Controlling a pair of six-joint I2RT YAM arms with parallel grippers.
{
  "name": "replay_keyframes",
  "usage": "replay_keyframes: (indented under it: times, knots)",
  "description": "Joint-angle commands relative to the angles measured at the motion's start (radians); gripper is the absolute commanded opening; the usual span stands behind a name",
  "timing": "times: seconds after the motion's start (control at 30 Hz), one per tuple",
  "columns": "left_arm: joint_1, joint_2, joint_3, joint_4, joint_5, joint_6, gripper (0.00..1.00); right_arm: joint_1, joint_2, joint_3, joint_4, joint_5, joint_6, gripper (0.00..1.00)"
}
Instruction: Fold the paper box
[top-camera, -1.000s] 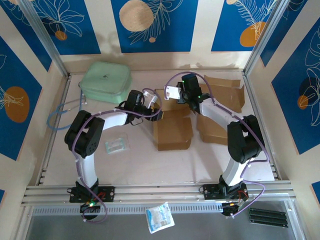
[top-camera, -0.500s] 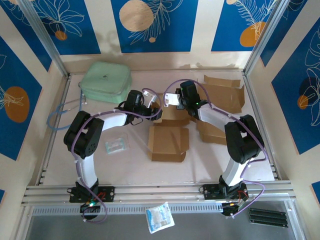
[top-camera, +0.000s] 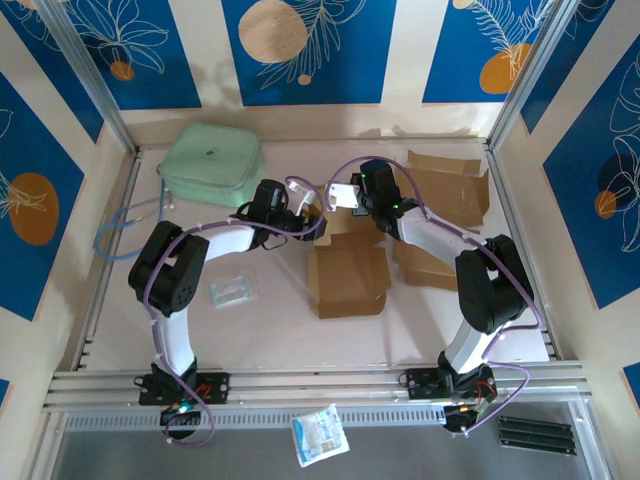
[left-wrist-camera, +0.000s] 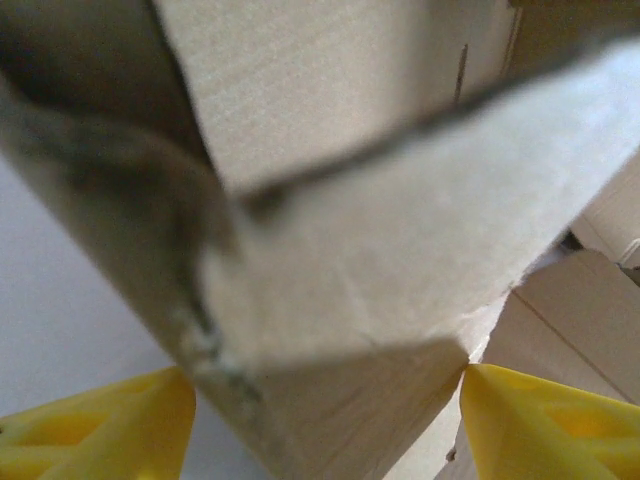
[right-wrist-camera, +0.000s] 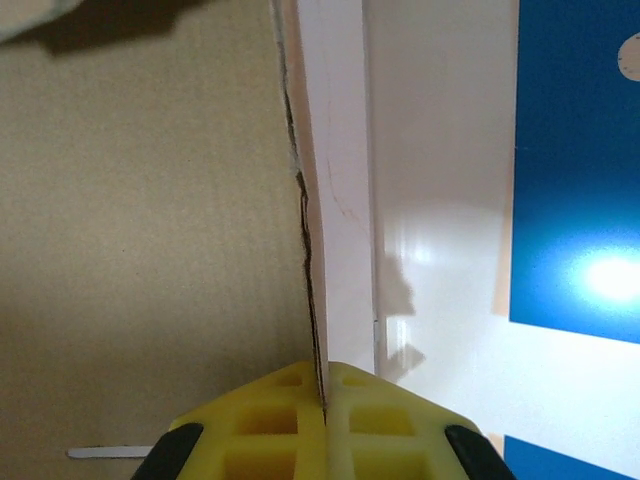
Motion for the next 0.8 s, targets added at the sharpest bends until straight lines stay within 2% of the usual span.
replay_keyframes:
  times: [0.0,0.1,0.23,0.33,0.53,0.77]
  knots:
    - [-0.01,0.013,0.032,0.027,0.116,0.003,0.71,0.026,-0.039,0.029,-0.001,-0.036,-0.006,0.0]
    - [-0.01,0.006,0.031,-0.014,0.152,0.038,0.71,0.028,-0.046,0.021,0.009,-0.022,-0.017,0.0]
    - [-0.011,0.012,0.04,-0.074,0.089,0.05,0.71,0.037,-0.064,-0.004,0.026,-0.015,-0.011,0.0]
    - [-0.015,0.012,0.03,-0.063,0.059,0.048,0.71,0.043,-0.077,-0.046,0.048,0.001,-0.002,0.0]
    - [-0.028,0.002,0.001,-0.012,0.066,0.056,0.73,0.059,-0.118,-0.124,0.113,0.045,0.028,0.0]
    - [-0.05,-0.029,-0.053,0.03,-0.01,0.07,0.74,0.086,-0.163,-0.207,0.198,0.117,0.046,0.0]
